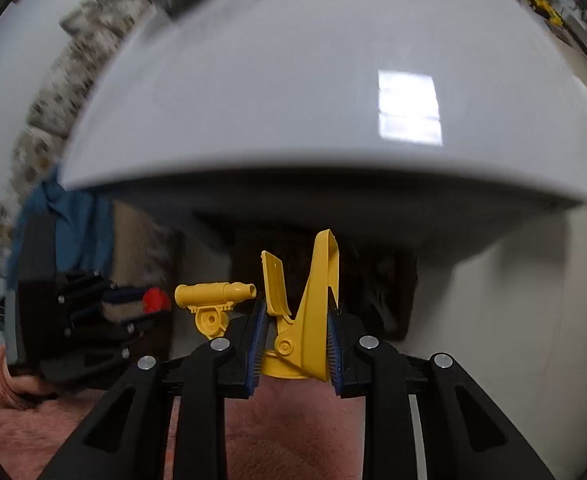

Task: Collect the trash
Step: 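Carry the apple and yellow toy over the cardboard box and open both tools, then bring both open tools back up to the table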

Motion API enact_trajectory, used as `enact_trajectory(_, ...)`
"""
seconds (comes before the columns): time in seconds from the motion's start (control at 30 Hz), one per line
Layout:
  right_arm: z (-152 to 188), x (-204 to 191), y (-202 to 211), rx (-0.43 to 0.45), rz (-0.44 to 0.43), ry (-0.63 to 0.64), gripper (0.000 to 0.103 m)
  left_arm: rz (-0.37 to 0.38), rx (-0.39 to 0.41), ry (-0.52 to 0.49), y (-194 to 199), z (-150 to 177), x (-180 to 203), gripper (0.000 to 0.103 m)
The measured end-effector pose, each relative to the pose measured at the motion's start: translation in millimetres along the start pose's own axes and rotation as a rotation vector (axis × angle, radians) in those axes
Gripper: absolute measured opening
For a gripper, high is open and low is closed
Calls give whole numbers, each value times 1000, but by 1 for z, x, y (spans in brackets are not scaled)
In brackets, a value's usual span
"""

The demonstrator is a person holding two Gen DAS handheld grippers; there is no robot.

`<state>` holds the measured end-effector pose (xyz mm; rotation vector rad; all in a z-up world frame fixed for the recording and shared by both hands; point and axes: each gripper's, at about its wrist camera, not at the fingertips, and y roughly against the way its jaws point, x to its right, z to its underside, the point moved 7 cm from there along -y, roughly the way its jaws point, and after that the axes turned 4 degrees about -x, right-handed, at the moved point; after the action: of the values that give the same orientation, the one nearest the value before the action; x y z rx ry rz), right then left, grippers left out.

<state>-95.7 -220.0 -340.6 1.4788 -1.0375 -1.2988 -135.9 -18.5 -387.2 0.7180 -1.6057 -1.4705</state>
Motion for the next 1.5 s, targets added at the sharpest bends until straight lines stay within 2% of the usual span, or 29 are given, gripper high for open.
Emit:
enact_trajectory(0.13,13,17,-76,-52,77,-23,26,3,-80,73,-80,1,-19,32)
enact_trajectory(0.27,8,46,-152,-72,152,-55,26,6,-181,158,-172,2,-38,33)
enact_trajectory(0.3,5,53,-168,-68,173,-68,26,8,-213,184,-194,-1,-45,36)
enact_trajectory(0.33,3,61,-181,-61,206,-79,26,2,-228,196,-206,-1,-47,50)
enact_trajectory(0.37,1,68,-195,-56,242,-92,31,-25,-259,212,-226,-3,-55,67)
enact_trajectory(0.4,-1,77,-209,-60,268,-107,62,-54,-279,218,-238,-2,-60,74)
enact_trajectory(0.43,-2,84,-219,-67,298,-113,80,-76,-295,225,-248,-4,-67,79)
enact_trajectory(0.47,-1,91,-229,-78,335,-113,90,-97,-317,238,-259,-5,-77,80)
enact_trajectory(0.5,1,98,-238,-101,342,-113,83,-111,-339,257,-267,-5,-83,80)
enact_trajectory(0.63,6,103,-253,-141,322,-122,83,-58,-351,319,-278,-2,-92,80)
enact_trajectory(0.87,14,94,-246,-165,315,-102,85,-30,-347,321,-264,6,-82,80)
enact_trajectory(0.97,11,83,-226,-150,292,-94,85,-9,-330,329,-249,5,-78,80)
enact_trajectory(1.07,3,64,-183,-125,235,-74,85,3,-305,314,-221,3,-70,80)
enact_trajectory(1.13,-3,49,-150,-97,189,-49,85,22,-279,298,-190,3,-62,80)
enact_trajectory(1.23,-14,19,-79,-35,91,15,86,69,-207,245,-117,6,-42,80)
enact_trajectory(1.3,-22,-5,-26,15,-7,73,92,88,-153,216,-73,10,-31,80)
enact_trajectory(1.37,-36,-28,23,64,-123,116,93,90,-79,198,-21,12,-24,89)
enact_trajectory(1.4,-47,-37,46,108,-160,130,93,87,-38,197,-1,11,-22,91)
enact_trajectory(1.43,-60,-42,62,152,-168,141,95,72,19,201,25,9,-23,91)
enact_trajectory(1.47,-86,-48,87,240,-155,163,98,58,50,208,38,7,-25,91)
enact_trajectory(1.5,-104,-49,100,294,-140,176,98,39,86,223,53,4,-29,91)
